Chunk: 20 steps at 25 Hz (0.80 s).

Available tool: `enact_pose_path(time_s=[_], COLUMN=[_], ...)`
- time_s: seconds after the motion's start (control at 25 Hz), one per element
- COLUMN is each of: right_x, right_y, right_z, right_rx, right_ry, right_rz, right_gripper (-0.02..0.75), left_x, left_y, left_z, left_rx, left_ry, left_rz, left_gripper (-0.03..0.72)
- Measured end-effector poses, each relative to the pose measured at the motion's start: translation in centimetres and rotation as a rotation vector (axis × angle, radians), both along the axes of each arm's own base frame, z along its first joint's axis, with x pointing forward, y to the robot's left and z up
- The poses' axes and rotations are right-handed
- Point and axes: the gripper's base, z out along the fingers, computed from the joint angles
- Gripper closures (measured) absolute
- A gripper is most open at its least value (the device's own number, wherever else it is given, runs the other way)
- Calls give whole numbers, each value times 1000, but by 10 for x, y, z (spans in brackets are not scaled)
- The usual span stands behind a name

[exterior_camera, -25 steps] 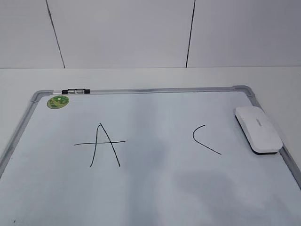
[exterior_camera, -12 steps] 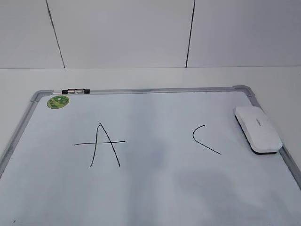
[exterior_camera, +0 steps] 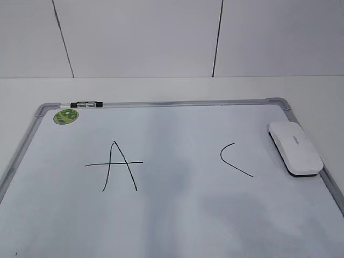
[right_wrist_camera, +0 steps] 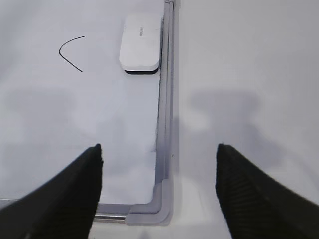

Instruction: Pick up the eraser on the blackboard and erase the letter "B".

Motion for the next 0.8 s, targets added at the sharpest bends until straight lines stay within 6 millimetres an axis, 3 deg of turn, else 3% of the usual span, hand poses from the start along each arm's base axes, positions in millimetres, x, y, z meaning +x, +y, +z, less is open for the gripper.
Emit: enact_pose_path(time_s=[0.8], right_x=[0], right_y=[0], right_z=[0], right_rx=[-2], right_ry=[-1], right_rz=[-1], right_gripper=[169], left_x=[1], left_y=[-1], left_z=[0], left_rx=[-1], left_ry=[-1], left_rz=[73], left_gripper=[454])
